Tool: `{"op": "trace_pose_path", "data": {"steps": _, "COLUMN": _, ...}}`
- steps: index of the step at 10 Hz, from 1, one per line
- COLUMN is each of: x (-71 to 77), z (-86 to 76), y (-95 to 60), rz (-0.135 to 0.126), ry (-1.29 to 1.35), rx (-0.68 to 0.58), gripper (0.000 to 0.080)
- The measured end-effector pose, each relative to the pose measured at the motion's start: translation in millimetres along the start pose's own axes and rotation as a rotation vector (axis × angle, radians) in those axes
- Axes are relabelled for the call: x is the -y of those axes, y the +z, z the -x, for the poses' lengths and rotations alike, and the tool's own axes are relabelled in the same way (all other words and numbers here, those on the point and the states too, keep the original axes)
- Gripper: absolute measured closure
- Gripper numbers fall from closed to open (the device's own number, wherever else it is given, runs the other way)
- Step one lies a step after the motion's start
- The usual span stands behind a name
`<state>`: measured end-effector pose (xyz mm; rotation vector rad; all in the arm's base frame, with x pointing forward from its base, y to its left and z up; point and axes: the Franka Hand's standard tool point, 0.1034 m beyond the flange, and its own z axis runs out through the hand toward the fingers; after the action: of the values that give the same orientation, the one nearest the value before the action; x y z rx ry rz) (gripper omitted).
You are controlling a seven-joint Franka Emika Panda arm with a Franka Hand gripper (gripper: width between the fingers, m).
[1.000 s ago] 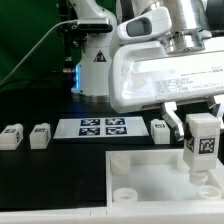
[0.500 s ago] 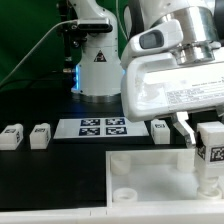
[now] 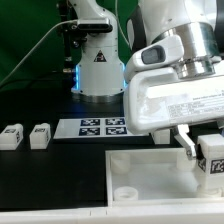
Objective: Assemble one leg
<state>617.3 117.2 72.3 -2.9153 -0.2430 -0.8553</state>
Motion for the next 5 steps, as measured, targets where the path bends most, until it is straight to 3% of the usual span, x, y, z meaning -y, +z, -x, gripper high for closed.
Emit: {"op": "trace_pose_path", "data": {"steps": 5, "x": -3.7, "z": -1.1, "y": 1.2, "rz": 0.006, "ry": -0.001, "rx": -0.022, "gripper": 0.0505}}
